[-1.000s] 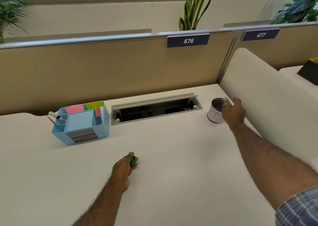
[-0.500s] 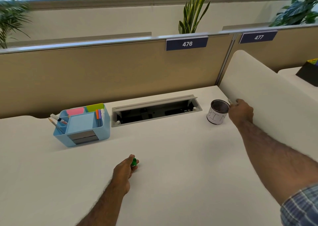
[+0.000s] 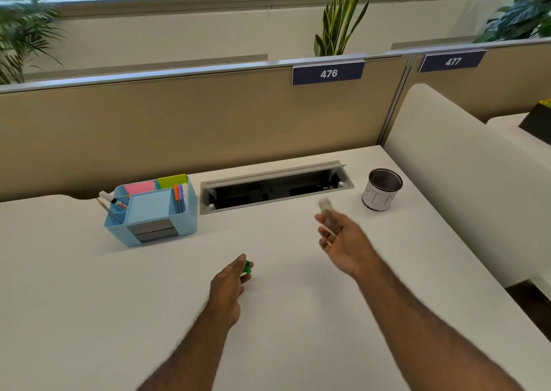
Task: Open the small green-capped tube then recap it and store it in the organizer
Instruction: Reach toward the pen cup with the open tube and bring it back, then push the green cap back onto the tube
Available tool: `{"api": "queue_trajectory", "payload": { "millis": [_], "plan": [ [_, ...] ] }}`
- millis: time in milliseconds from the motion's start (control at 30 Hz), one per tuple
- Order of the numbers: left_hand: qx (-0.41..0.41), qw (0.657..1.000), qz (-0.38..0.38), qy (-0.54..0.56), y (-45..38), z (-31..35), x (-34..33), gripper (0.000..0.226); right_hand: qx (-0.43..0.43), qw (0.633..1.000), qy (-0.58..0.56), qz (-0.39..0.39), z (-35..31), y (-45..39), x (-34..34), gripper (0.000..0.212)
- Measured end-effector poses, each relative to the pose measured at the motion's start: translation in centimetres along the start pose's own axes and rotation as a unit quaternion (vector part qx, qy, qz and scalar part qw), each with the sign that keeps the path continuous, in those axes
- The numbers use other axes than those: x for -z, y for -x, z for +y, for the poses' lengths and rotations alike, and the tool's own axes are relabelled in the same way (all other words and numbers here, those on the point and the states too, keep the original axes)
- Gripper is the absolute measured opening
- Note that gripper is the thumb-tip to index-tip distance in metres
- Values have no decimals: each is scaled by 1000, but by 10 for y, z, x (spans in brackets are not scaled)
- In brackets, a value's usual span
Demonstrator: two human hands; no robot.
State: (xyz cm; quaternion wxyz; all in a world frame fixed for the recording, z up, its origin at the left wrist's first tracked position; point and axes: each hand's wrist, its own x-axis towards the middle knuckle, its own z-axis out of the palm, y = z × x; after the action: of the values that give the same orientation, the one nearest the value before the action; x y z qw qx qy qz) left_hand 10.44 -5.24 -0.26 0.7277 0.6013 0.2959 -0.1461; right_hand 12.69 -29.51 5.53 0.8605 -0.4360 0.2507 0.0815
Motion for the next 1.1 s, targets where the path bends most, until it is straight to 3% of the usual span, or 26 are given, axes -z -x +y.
{"api": "queue_trajectory", "payload": {
  "millis": [133, 267, 400, 1100],
  "plan": [
    [-7, 1000, -15, 14, 10, 2, -2, 15, 6, 989, 147, 1, 59, 24, -19, 12],
    [-13, 1000, -7, 27, 13, 1, 2, 15, 36, 952, 304, -4, 100, 44, -31, 19],
    [-6, 999, -8, 42, 15, 0, 4, 13, 56, 922, 383, -9, 116, 52, -36, 24],
    [-6, 996, -30, 90, 16, -2, -5, 11, 120, 902, 414, 7, 127, 47, -44, 32]
  ]
}}
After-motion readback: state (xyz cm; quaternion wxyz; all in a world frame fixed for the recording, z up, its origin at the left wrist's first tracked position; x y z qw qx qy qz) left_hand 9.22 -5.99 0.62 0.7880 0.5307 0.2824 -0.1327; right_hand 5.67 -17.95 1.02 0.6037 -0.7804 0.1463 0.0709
